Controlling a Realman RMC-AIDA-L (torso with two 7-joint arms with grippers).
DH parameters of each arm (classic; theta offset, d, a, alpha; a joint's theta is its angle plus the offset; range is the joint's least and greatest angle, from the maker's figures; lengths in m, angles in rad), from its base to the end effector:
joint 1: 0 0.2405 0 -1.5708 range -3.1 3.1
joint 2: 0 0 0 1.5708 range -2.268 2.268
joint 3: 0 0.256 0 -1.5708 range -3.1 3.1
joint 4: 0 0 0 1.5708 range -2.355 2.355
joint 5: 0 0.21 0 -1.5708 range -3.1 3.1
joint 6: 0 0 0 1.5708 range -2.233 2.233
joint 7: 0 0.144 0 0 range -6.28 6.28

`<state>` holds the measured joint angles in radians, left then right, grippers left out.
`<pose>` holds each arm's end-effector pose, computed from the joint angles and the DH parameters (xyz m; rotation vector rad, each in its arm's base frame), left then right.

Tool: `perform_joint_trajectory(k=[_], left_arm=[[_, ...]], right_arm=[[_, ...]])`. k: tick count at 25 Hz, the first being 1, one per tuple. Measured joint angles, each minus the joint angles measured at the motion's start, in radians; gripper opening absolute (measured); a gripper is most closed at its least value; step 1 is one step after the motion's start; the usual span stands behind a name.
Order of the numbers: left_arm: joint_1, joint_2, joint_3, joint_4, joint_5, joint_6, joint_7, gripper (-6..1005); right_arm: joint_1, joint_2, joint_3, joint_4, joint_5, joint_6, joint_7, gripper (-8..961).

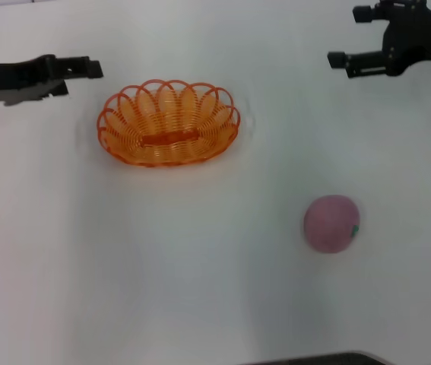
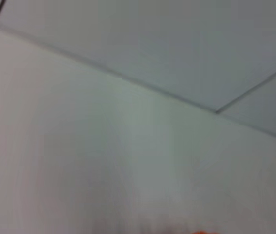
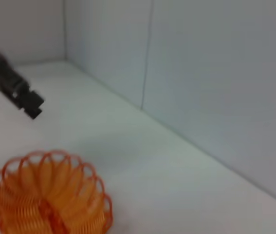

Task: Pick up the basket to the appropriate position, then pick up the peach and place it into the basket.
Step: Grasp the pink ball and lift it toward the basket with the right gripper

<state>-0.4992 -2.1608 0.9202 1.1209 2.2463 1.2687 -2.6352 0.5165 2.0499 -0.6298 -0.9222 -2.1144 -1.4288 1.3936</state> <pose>-0.2345 0.3743 0.0187 -2.1258 -1.6502 -0.4758 0.2774 0.3651 0.0672 -2.5214 0.4168 0.3572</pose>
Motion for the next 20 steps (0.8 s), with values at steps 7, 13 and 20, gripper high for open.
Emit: perform_joint_trajectory(k=[7,13,20], left_arm=[[0.028,0.01,-0.152,-0.005,-0.056,0.061,0.36,799],[0.058,0.006,-0.177,-0.008,-0.145,0.248,0.732,799],[0.067,0.044,-0.178,-0.012,-0.143,0.538,0.929,799]], right_arm=[[0.001,0.029,0.036,0.002,0.154,0.049,0.159,876],[0.011,0.026,0.044,0.112,0.253,0.102,0.236,873],[0.015,0.021,0.037,0.156,0.278,0.089,0.321,870]])
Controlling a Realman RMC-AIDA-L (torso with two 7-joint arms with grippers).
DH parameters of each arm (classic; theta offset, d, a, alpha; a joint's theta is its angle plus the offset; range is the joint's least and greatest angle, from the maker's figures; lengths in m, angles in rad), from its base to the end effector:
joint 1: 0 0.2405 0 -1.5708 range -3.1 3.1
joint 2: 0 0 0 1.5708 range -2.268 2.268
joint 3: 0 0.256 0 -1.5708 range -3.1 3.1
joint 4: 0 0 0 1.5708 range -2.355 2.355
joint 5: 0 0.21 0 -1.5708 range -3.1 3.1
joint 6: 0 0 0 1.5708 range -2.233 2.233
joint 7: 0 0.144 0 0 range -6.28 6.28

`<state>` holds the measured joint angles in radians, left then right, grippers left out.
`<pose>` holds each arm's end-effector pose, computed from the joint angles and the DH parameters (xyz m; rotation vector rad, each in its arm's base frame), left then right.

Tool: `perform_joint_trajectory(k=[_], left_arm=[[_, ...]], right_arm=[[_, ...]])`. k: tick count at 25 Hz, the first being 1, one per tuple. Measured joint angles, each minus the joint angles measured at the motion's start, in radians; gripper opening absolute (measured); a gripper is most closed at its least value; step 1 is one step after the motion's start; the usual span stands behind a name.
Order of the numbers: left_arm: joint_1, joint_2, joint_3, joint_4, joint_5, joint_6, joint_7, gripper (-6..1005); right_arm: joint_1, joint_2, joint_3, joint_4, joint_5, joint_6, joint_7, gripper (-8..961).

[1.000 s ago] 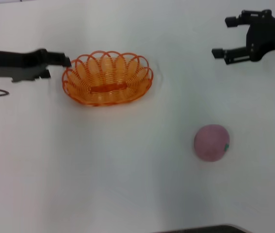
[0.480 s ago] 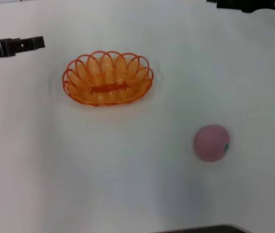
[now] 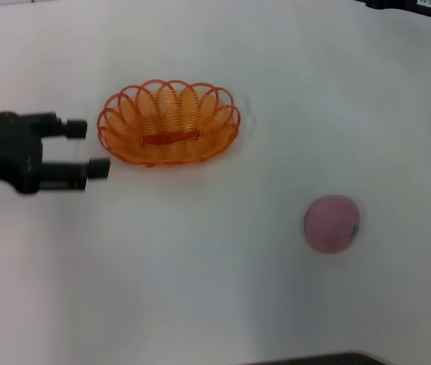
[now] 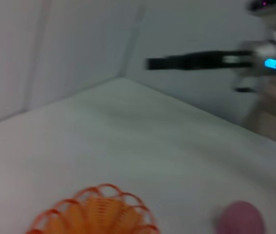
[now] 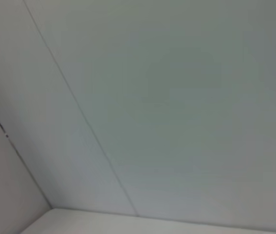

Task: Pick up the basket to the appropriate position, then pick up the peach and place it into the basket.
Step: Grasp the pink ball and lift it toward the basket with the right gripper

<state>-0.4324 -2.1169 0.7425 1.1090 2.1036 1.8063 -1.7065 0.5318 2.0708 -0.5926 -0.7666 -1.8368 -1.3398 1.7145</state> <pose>-0.2414 0.3033 0.0434 -2.8618 -0.6833 -0.5112 0.2657 0.3785 0.0587 -2.2485 0.9629 0.8827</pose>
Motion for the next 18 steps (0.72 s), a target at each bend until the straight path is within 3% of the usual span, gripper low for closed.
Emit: perform_joint_trajectory(k=[4,11,13,18], left_arm=[[0.02,0.019,-0.001,-0.029,0.0,0.08,0.043,798],[0.055,0.029,-0.007,-0.092,-0.008,0.098,0.096,798],[0.057,0.029,-0.007,-0.104,-0.008,0.094,0.105,798],[0.055,0.028,-0.008,-0.114,-0.003,0.086,0.111,796]], right_arm=[[0.0,-0.023,-0.012,-0.01,-0.025,-0.083,0.056,868],[0.021,-0.144,-0.031,-0.046,-0.043,-0.446,0.155,864],[0.022,-0.155,-0.031,-0.096,-0.058,-0.514,0.175,864],[0.031,-0.152,-0.046,-0.218,-0.155,-0.628,0.214,861]])
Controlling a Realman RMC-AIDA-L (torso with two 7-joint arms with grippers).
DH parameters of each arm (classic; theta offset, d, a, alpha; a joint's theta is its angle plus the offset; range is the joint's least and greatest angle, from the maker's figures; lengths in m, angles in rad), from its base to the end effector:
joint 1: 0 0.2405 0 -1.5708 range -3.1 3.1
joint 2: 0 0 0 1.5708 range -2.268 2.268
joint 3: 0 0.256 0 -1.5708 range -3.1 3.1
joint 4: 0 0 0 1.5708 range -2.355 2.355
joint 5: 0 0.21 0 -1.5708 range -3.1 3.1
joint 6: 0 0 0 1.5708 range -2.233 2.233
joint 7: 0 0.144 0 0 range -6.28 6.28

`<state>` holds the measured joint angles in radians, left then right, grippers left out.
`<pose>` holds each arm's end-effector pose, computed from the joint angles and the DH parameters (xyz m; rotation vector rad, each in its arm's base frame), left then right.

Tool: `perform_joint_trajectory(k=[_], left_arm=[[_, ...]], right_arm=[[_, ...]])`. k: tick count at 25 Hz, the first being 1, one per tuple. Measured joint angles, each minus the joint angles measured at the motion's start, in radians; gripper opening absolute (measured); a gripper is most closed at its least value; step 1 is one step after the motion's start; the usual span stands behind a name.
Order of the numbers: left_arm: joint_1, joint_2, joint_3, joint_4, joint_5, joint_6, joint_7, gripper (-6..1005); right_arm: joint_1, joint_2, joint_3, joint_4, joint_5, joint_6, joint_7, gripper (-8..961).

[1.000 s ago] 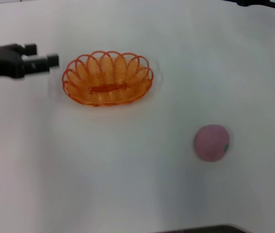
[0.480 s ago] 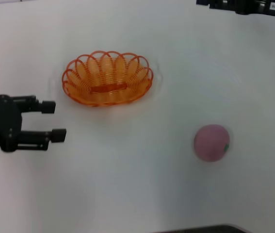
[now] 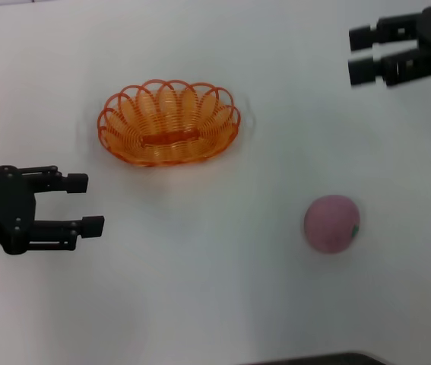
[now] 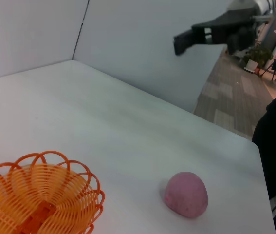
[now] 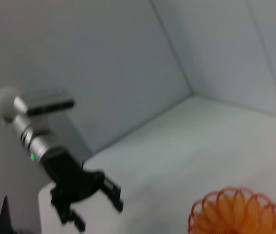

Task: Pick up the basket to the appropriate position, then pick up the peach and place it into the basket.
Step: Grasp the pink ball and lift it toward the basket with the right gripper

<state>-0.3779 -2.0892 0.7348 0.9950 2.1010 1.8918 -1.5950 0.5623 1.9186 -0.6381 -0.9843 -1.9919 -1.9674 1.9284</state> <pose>-0.2666 0.2724 0.0366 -2.9467 -0.7168 -0.5711 0.2263 0.3271 0.1152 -2.8734 0.8583 0.6564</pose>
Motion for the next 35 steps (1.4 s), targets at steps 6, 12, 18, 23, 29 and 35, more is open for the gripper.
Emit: perform_joint_trajectory(k=[6,12,18,23,29,35], left_arm=[[-0.004,0.0,0.002,-0.001,0.001,0.002,0.001,791],[-0.005,-0.001,0.008,-0.001,0.001,0.009,-0.008,790],[0.007,-0.005,0.01,-0.001,0.002,0.009,-0.008,788],[0.011,-0.006,0.008,-0.01,0.003,0.01,-0.009,787],[0.012,-0.008,0.009,-0.014,0.013,0.009,-0.016,786],[0.013,-0.01,0.011,-0.016,0.014,0.007,-0.019,786]], right_arm=[[0.01,0.001,-0.104,-0.133,-0.082,-0.015,0.054,858],[0.092,0.024,-0.193,-0.152,-0.29,-0.014,0.092,855],[0.149,0.073,-0.262,-0.149,-0.452,0.001,0.1,856],[0.169,0.121,-0.328,-0.144,-0.569,0.036,0.114,856],[0.183,0.165,-0.376,-0.118,-0.677,0.085,0.116,856],[0.191,0.168,-0.401,-0.08,-0.692,0.105,0.119,857]])
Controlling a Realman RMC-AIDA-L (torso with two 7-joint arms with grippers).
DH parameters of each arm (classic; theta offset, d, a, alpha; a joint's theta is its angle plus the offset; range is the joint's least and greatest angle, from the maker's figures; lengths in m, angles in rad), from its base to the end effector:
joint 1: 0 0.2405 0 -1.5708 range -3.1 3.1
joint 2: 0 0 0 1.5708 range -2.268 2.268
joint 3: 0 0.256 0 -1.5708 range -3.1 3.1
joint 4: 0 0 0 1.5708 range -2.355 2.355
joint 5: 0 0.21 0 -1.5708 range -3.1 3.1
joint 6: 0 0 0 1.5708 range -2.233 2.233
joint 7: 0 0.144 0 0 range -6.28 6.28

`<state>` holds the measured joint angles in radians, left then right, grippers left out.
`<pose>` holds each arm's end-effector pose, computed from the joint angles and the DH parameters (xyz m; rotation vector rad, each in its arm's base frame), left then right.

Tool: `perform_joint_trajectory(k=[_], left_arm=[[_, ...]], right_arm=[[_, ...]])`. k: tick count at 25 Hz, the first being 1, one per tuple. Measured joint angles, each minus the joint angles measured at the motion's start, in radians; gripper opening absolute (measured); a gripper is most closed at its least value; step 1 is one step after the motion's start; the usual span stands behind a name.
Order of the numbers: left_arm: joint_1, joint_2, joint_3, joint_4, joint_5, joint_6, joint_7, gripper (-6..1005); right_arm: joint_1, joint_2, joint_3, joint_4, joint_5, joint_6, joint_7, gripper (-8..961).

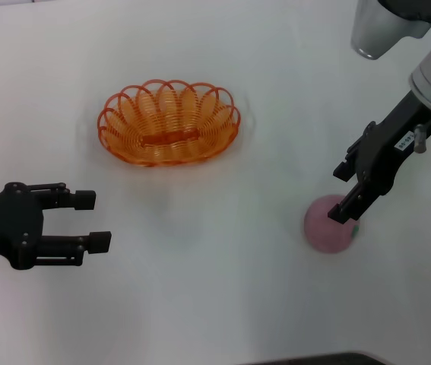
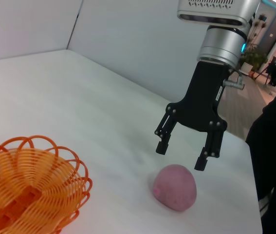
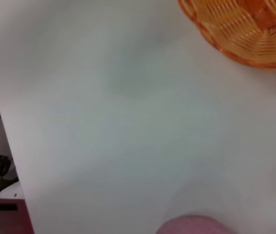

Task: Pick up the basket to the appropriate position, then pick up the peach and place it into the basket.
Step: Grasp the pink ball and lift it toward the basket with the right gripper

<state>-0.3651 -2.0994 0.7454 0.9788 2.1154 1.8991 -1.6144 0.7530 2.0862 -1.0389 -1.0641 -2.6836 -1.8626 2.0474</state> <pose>-0.2696 0.2647 0.0286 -2.9645 -0.7908 -0.5742 0.2075 0.3401 0.0135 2.9378 -0.7773 0.6422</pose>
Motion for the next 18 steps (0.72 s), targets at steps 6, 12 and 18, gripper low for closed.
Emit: perform_joint_trajectory(k=[6,12,18], left_arm=[[-0.001,-0.001,0.0,-0.01,0.006,-0.004,-0.002,786],[-0.003,-0.001,0.0,-0.011,0.006,-0.003,-0.004,786],[-0.002,-0.003,0.0,-0.02,0.006,-0.005,-0.004,786]], right_arm=[[0.007,0.0,-0.007,0.018,-0.006,0.009,0.0,857],[-0.002,0.0,-0.041,0.022,-0.004,0.02,-0.032,850],[0.003,-0.001,-0.05,0.036,-0.006,0.03,-0.032,588]])
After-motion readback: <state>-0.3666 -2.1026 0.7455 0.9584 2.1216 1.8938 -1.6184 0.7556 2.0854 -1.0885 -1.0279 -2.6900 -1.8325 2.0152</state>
